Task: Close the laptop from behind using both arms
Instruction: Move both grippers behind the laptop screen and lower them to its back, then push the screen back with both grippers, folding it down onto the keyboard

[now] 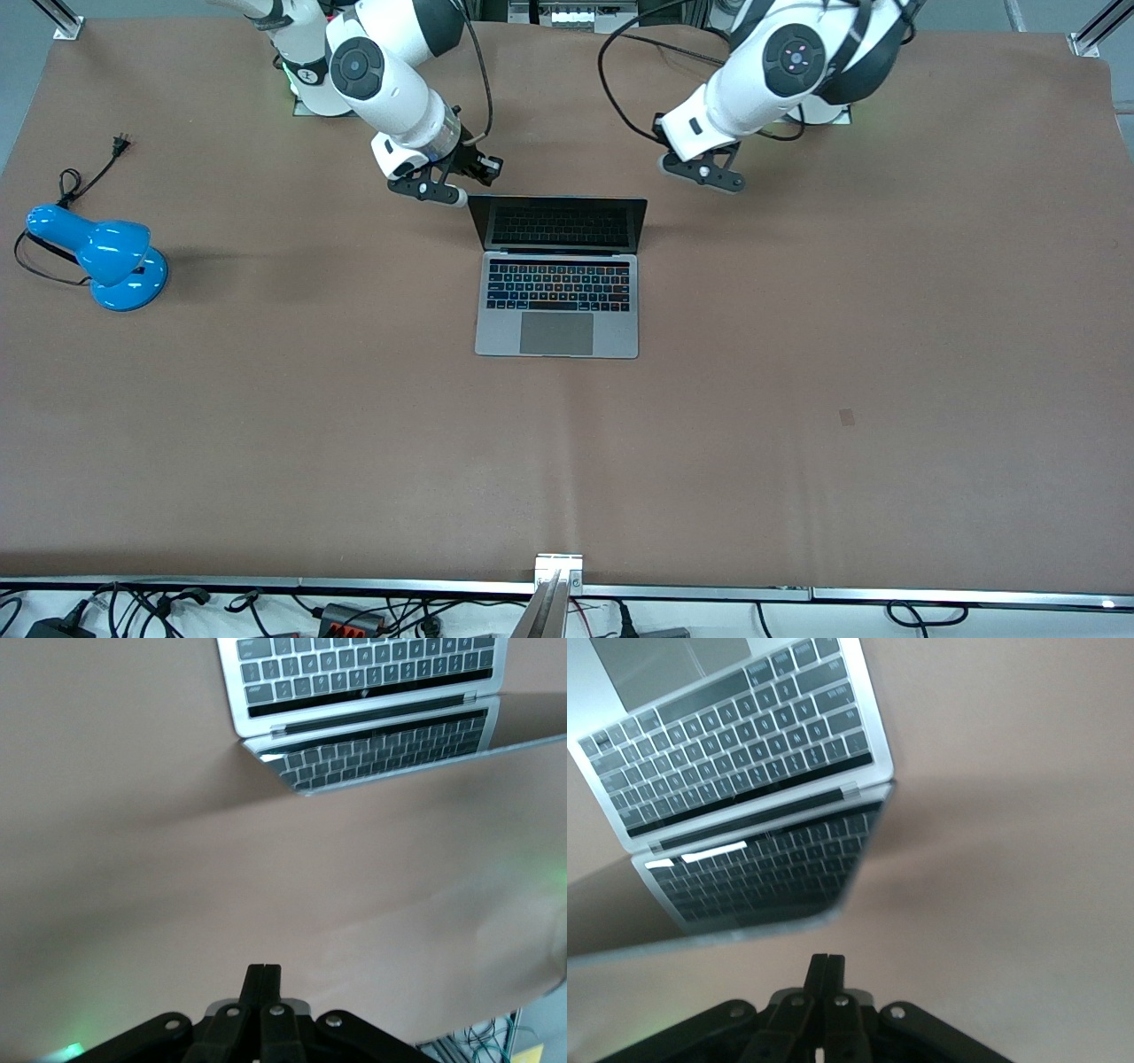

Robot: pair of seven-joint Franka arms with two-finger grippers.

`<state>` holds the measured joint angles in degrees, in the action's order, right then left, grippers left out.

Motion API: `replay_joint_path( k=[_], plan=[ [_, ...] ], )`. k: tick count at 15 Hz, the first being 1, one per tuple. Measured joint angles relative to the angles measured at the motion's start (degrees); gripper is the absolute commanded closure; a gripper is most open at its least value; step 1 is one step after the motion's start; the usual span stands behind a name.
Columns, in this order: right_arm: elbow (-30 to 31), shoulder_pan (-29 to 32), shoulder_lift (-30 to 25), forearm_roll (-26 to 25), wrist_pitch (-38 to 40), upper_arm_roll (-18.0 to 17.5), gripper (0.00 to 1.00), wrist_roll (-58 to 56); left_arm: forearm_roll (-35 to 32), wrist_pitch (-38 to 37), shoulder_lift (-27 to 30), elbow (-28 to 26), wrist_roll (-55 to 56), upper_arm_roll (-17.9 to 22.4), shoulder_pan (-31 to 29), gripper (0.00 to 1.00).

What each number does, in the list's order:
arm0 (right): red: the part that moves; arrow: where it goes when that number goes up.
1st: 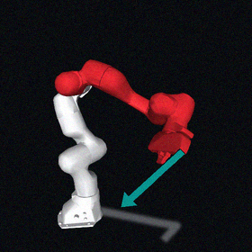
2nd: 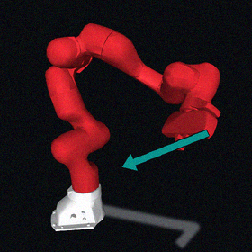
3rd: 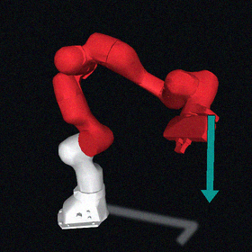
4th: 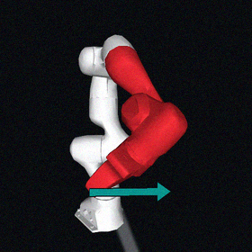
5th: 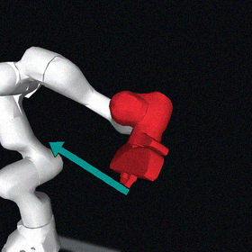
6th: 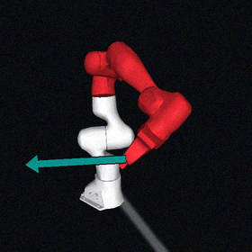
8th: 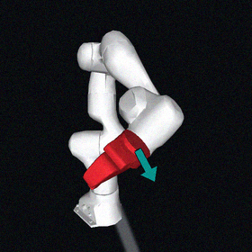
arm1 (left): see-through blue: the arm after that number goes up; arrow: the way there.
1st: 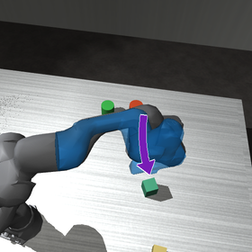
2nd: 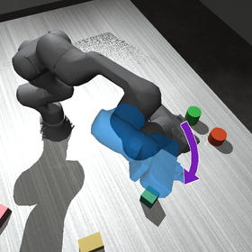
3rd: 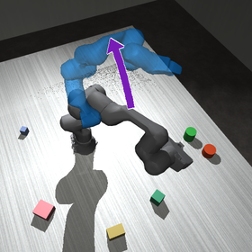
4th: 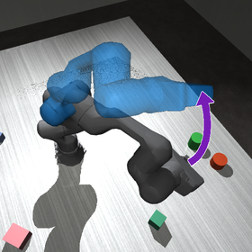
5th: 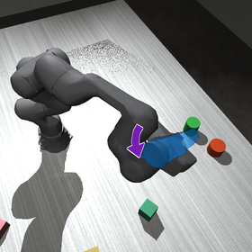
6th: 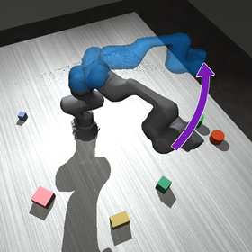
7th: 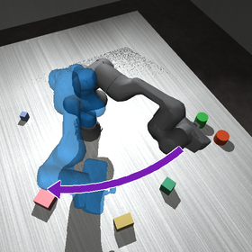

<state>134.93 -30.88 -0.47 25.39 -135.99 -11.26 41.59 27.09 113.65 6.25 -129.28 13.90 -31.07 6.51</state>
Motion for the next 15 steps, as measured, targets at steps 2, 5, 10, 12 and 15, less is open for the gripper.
replay_joint_path(
  k=[2,5,10,12,15],
  plan=[
    [0.0,0.0,1.1,0.0,-1.8,0.1,1.0,-0.1,0.1,5.3,-2.0,-0.8,1.8,-1.8,0.0,0.99],
    [-0.2,0.3,1.5,0.0,-2.6,0.6,1.0,-2.4,0.1,13.6,-6.6,-1.1,3.1,-2.6,0.0,0.99],
    [-3.2,0.8,4.5,0.0,-2.9,0.9,1.0,-3.6,0.1,26.5,-14.3,-1.0,4.0,-3.5,0.4,0.99],
    [-5.6,1.0,6.9,0.0,-3.0,0.9,1.0,-3.6,0.1,27.8,-15.6,-0.6,4.3,-3.7,0.6,0.99],
    [-9.2,1.9,10.4,-0.3,-3.0,1.0,1.0,-3.8,0.1,29.2,-15.8,0.3,4.3,-3.7,0.6,0.99]
  ],
)
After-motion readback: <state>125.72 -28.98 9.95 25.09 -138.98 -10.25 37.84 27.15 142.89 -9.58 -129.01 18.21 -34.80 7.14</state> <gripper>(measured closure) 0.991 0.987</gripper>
